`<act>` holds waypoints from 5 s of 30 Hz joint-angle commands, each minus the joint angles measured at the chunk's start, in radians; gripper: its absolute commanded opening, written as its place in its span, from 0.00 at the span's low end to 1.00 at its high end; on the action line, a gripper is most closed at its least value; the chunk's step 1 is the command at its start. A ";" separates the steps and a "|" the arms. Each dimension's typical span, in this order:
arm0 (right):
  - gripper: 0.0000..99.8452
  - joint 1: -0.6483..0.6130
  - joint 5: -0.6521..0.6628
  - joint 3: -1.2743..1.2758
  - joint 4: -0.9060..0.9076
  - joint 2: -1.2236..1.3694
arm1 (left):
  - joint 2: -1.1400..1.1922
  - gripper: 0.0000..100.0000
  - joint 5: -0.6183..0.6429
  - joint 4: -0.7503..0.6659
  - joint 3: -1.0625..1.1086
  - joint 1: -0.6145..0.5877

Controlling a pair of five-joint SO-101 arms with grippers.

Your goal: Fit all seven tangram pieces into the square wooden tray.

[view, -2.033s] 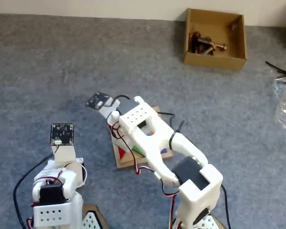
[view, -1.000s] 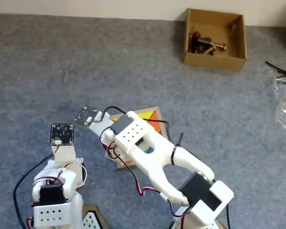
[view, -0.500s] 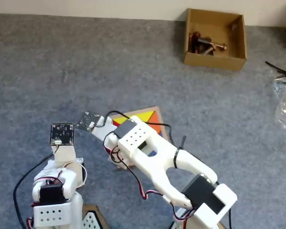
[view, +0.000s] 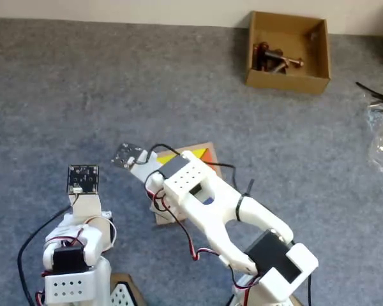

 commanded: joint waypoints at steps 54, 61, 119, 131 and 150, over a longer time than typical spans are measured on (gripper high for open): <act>0.01 0.544 -0.097 0.426 0.165 -0.839 | 0.007 0.00 0.002 0.008 0.021 -0.008; 0.01 0.544 -0.097 0.521 0.173 -1.021 | 0.007 0.00 0.002 0.008 0.021 -0.008; 0.01 0.777 -0.092 0.955 0.012 -1.392 | 0.007 0.00 0.002 0.008 0.021 -0.008; 0.01 0.774 -0.094 1.076 -0.076 -1.392 | 0.007 0.00 0.002 0.008 0.021 -0.008; 0.01 0.774 -0.098 1.073 -0.119 -1.423 | 0.007 0.00 0.002 0.008 0.021 -0.008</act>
